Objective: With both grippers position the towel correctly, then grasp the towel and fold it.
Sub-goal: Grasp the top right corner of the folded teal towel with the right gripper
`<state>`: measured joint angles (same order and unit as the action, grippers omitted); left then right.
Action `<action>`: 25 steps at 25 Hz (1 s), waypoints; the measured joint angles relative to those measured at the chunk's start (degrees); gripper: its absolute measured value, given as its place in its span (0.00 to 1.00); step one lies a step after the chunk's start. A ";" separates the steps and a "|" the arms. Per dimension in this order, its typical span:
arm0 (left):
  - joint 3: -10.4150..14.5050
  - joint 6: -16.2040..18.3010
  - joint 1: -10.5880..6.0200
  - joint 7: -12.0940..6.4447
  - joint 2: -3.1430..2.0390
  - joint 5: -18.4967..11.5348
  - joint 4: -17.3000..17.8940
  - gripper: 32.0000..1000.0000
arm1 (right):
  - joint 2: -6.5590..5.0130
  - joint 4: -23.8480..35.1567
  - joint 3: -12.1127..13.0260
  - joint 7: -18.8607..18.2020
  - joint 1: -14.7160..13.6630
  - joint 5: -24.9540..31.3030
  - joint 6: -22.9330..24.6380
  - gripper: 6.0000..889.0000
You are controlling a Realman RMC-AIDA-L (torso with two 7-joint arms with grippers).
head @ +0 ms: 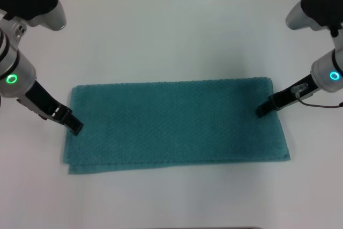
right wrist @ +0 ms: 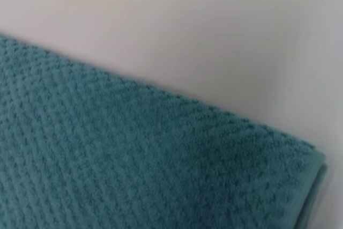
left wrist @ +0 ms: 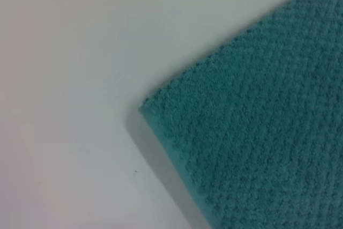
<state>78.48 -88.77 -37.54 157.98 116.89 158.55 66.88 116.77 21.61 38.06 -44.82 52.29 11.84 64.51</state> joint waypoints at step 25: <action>0.00 0.17 -0.13 -0.11 0.00 -0.36 -0.78 0.87 | 0.55 -1.19 0.34 -0.76 -0.09 -0.20 -1.68 0.61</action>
<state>78.49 -88.59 -37.67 157.87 116.89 158.19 66.10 117.32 20.41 38.40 -45.58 52.21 11.64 62.83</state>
